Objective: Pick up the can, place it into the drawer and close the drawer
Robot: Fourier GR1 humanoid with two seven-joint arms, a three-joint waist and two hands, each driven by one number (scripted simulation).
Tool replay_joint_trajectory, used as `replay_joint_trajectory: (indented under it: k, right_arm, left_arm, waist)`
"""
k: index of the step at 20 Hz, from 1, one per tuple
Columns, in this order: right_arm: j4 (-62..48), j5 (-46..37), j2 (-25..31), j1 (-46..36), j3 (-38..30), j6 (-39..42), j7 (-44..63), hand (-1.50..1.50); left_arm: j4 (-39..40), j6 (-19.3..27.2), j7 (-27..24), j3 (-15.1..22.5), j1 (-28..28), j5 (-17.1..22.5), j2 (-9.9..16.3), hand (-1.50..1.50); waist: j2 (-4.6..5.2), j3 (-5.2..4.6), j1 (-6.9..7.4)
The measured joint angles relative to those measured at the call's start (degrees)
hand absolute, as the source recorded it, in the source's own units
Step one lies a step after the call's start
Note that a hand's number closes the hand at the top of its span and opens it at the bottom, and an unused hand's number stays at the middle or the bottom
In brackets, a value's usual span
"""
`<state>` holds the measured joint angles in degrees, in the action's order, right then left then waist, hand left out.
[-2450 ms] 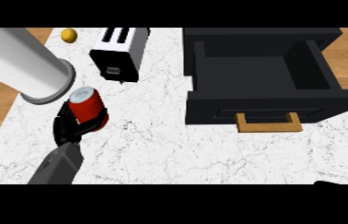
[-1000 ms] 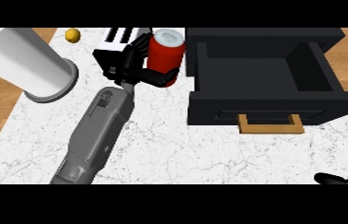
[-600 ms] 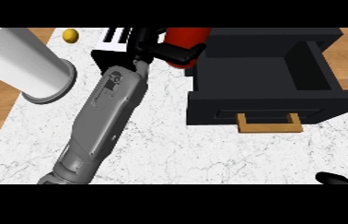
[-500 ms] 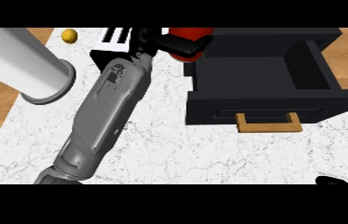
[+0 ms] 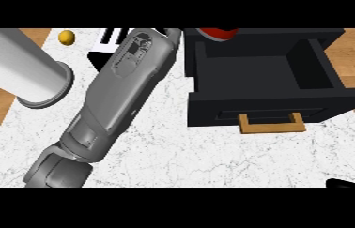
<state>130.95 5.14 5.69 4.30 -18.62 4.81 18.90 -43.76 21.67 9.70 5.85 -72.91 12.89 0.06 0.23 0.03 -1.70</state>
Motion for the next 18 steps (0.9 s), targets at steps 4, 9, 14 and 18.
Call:
replay_joint_trajectory:
  k: [4, 9, 14, 18]
  right_arm:
    - [-1.47, 0.56, 0.67, -0.95, -0.69, 0.37, -0.72, -1.50]
    - [-2.05, 0.28, 1.07, -2.91, -0.14, -0.15, 0.17, -1.50]
    - [-2.38, 0.81, 2.00, -5.15, 0.19, -0.34, 1.81, -1.50]
    - [-2.08, 0.45, 2.10, -5.68, 0.99, -0.37, 2.44, -1.50]
  left_arm:
    - [5.27, 1.16, 0.87, 0.69, -5.96, 1.29, -0.04, 1.50]
    - [12.17, 2.80, 0.34, 3.39, -11.32, 4.70, -0.07, 1.50]
    - [16.66, 5.24, -0.54, 7.05, -14.90, 8.35, -0.06, 1.50]
    - [19.82, 7.50, -0.99, 8.94, -17.70, 10.03, -0.06, -1.50]
  waist:
    - [0.14, 0.03, -0.43]
    - [0.40, 0.06, -1.41]
    - [0.64, 0.11, -2.70]
    - [0.81, 0.13, -3.24]
